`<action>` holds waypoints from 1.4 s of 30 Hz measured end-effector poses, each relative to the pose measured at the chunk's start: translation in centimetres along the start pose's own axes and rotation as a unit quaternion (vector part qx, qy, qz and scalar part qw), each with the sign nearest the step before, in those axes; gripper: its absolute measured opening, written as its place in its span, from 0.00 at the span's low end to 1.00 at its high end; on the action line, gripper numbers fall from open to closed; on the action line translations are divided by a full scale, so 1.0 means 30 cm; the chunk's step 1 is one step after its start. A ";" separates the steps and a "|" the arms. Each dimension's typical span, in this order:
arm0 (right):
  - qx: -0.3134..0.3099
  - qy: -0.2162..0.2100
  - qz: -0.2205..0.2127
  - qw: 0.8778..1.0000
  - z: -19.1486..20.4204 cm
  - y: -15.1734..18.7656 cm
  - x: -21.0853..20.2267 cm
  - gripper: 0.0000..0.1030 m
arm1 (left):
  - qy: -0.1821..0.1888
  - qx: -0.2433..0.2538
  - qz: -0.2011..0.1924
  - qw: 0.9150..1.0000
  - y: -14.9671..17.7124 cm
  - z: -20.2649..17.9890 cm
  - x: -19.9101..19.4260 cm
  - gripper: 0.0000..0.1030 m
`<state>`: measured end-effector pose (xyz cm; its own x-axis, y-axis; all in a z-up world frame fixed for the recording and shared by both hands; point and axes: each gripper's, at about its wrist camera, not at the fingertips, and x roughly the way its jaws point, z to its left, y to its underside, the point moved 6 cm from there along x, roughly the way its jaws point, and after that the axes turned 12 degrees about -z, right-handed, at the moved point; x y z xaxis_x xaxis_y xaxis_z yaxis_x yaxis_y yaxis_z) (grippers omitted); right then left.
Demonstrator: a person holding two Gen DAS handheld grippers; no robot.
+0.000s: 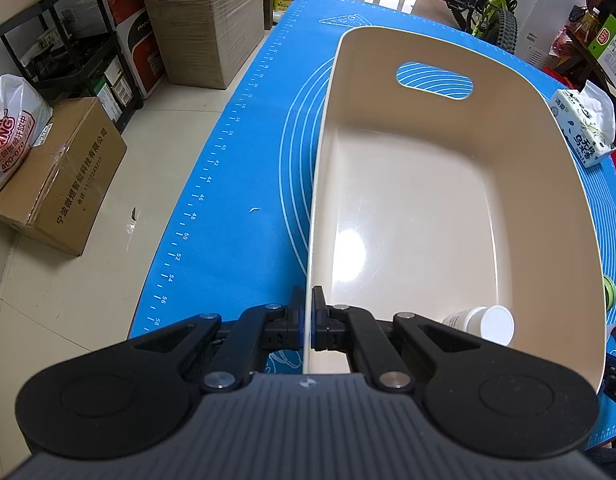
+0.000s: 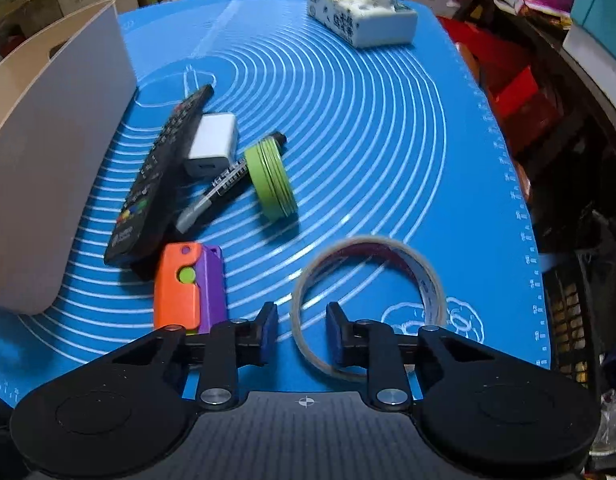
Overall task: Organize rigid objects
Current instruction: 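Move the right tool back to the clear tape roll, then grasp the clear tape roll edge with the right tool and lift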
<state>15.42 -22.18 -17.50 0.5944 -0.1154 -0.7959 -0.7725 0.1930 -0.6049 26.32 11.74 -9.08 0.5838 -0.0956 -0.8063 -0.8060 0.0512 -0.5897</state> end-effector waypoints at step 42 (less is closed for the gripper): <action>0.016 -0.001 -0.192 0.981 0.079 -0.312 -0.275 0.16 | 0.000 0.000 0.002 1.000 0.003 -0.009 0.002 0.03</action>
<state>18.28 -20.72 -5.21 0.8408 -0.1836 -0.5093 -0.4839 0.1668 -0.8591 26.25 11.48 -9.17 0.5804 -0.0948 -0.8088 -0.8085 0.0517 -0.5862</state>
